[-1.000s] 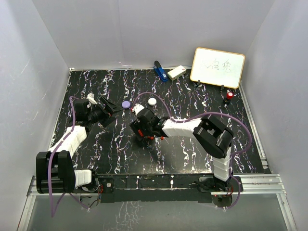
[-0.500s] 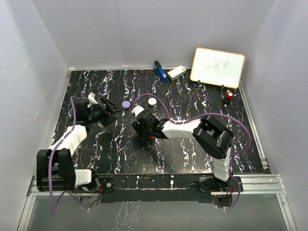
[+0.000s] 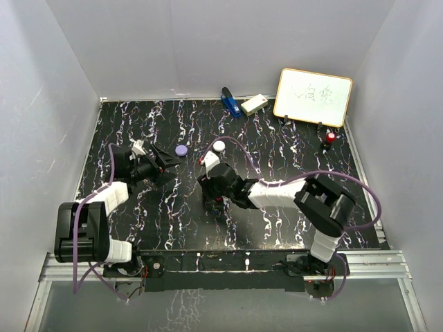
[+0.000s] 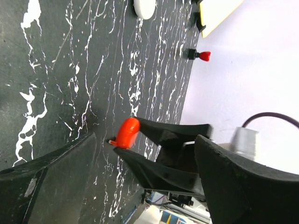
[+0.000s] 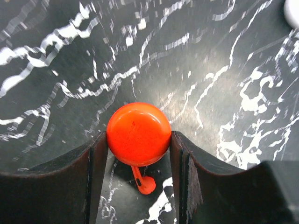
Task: Insert the wireless bluetooth earbuds into the charging case
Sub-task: Pick up the charging case at the center of the board.
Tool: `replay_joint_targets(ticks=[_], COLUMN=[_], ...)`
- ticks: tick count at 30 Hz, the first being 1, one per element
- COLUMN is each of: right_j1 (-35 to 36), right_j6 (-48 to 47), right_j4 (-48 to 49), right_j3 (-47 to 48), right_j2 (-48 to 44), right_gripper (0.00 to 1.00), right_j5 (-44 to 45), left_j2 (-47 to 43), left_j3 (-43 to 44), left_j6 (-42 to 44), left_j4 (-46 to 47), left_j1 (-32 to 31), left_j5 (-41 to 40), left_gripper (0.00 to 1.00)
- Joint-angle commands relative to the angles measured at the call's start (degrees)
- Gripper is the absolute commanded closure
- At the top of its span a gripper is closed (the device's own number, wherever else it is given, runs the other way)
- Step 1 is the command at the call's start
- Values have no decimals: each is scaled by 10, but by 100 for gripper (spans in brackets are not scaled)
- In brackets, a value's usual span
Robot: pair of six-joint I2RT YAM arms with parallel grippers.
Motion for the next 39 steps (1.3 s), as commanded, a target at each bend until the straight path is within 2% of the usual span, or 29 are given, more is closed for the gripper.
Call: replay_joint_targets(ticks=[1,8,14,22,32,39], right_j1=[-1,-8,-23,-47,-57,-59], right_j6=[-10,-8,7,22,30,32], right_j4=[95,79,64,56,56,56], right_j3=[12,37,53,65,71,70], right_j2=[-57,-77,-89,-93,-94,-99], right_gripper=[77,78,78,79,80,80], right_j5=[5,-38,-73,-110,-139,-156], left_j2=[13,59,67,66,76,96], left_j3=[-8,-21,-24,-23,-24,-17], left_j6=[-32,-90,-110,-111,-115,-122], left_j4=[65,199,265,281,300,324], left_j1=[-20,-71,-98,-112,-121,-131], left_j5=[41,62,78,87,83,82], left_gripper=[17,27,36,42,63,65])
